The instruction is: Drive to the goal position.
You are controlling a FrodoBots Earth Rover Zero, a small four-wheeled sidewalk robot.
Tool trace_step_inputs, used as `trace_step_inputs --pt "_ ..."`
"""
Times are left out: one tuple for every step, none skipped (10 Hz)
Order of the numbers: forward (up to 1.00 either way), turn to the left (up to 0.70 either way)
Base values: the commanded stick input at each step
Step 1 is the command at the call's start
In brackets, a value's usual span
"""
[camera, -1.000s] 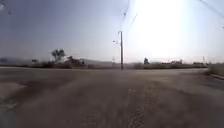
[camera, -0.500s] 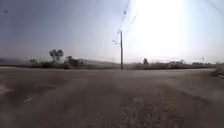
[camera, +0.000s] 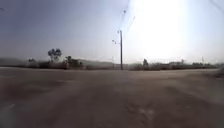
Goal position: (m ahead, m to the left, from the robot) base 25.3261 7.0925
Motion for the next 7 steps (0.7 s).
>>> trace_step_inputs --pt "0.86 0.0" --pt "0.94 0.0" --pt "1.0 0.0" --pt "1.0 0.0" --pt "1.0 0.0" --pt "1.0 0.0" --pt "1.0 0.0"
